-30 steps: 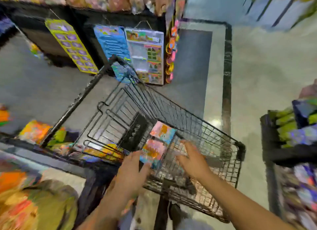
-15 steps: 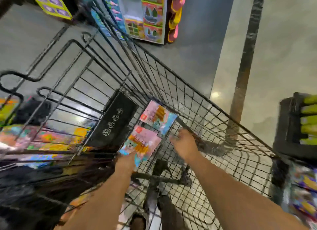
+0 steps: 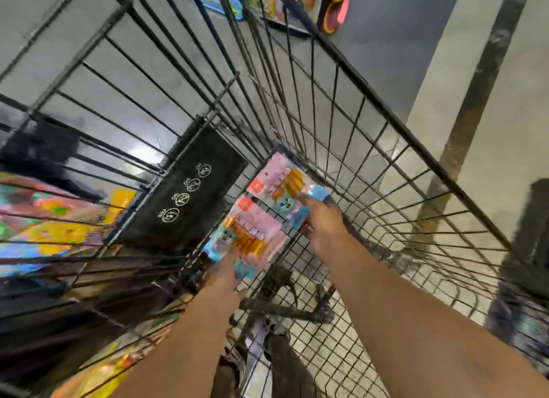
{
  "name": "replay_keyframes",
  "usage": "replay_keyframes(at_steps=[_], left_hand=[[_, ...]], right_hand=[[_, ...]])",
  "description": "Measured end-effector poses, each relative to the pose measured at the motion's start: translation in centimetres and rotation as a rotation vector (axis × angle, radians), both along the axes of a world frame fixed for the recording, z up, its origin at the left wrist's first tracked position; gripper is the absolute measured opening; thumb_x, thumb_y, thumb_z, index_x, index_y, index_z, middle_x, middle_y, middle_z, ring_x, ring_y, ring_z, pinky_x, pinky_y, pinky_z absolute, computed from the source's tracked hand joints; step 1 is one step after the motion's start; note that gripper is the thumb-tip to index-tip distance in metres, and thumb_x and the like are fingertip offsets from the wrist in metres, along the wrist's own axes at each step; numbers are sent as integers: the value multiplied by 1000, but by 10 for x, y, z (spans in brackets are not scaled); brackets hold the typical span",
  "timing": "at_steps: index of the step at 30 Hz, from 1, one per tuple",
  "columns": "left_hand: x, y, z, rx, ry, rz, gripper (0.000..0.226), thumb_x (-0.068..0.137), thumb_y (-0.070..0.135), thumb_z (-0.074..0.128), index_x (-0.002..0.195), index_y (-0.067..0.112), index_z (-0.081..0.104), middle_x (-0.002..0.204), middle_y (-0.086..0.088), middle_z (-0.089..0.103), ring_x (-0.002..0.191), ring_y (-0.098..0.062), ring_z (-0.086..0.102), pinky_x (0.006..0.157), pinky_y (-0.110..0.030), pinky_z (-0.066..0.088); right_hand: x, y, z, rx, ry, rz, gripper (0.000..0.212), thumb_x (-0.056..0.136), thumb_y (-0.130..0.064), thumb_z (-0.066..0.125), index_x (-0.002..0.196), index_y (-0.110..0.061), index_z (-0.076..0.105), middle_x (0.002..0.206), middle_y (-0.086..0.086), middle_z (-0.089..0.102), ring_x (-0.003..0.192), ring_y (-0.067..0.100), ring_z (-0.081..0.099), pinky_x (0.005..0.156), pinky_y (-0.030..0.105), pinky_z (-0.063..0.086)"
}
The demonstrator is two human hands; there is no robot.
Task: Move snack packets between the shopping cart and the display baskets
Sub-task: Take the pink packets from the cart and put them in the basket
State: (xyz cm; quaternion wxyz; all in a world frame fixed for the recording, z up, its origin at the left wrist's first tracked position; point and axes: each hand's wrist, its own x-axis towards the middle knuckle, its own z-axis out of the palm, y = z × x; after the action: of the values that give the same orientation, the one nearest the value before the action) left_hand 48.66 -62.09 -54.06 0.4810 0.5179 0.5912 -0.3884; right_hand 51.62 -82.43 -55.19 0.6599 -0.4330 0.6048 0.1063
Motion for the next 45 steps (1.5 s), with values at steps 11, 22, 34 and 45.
replay_keyframes(at_steps=[11,22,34,45], left_hand=[[6,-11,-8,-78,-15,110,47,80,35,87,118,20,63,114,-11,66,101,-25,65,70,-41,55],[1,-3,-13,192,-76,-58,52,72,42,89,108,12,68,105,-11,62,86,-27,61,80,-39,59],[-22,-12,139,37,-457,50,33,85,1,79,117,4,71,101,-16,77,88,-35,75,82,-49,62],[-82,86,382,-67,-916,-117,32,83,17,82,109,33,74,105,-8,79,90,-33,75,74,-49,63]], right_hand=[[27,8,0,152,18,15,45,79,-20,92,117,-10,69,111,14,77,102,35,76,96,58,59],[18,15,19,6,-69,-92,26,89,0,78,105,-17,67,93,13,76,59,18,75,48,28,56],[-102,12,177,51,-192,-152,27,89,-2,78,112,-13,70,115,20,77,94,36,78,69,42,63],[-153,47,396,31,-529,34,34,81,-8,74,113,-18,73,123,18,75,112,38,74,89,52,63]])
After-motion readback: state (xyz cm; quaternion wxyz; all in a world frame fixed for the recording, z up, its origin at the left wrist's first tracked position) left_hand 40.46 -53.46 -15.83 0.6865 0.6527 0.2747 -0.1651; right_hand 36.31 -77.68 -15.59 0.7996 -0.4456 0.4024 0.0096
